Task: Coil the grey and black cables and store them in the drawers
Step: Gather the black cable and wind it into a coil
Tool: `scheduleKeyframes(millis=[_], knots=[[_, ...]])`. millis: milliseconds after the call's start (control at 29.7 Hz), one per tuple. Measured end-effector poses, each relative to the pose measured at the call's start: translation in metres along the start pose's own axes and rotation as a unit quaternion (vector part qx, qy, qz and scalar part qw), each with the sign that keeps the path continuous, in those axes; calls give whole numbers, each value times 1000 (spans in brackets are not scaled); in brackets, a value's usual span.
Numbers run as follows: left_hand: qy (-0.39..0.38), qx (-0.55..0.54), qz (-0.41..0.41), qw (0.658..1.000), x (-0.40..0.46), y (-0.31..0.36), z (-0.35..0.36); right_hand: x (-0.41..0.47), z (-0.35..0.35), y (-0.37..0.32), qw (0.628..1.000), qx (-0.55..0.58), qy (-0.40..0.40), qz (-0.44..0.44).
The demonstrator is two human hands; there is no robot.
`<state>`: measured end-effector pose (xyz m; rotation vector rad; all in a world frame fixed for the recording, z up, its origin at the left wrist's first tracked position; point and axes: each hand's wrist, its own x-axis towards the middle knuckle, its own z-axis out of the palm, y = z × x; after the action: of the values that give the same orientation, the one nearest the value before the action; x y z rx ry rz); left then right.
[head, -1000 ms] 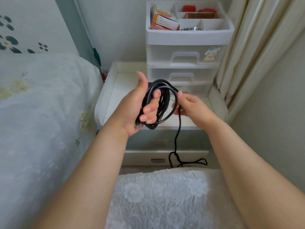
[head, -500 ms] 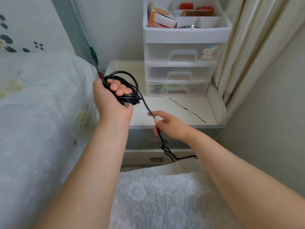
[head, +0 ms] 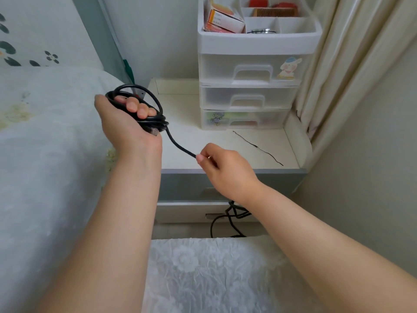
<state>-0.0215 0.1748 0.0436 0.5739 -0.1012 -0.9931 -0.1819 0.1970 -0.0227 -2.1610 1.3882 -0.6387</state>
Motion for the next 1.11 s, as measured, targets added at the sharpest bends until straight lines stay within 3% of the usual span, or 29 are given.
scheduleKeyframes(millis=[168,303,539,674,842,977,1111], knots=[[-75,158,80,981,-11,-4,9,-2,-13,-9,992,-68,77,-72],[-139,325,142,925,-15,-15,5,0,-23,-6,981,-110,110,-113],[-204,550,12,810,-18,-36,-4,2,-34,0,971,-129,104,-175],[-260,583,-103,763,-34,-46,-3,6,-43,3,972,-102,126,-168],[-298,583,-203,729,-36,-47,-6,8,-50,7,981,-76,133,-121],[-319,523,-299,732,-43,-52,-6,14,-63,16,987,-89,131,-35],[-322,477,-323,751,-45,-55,-7,14,-67,21,992,-67,112,-4]])
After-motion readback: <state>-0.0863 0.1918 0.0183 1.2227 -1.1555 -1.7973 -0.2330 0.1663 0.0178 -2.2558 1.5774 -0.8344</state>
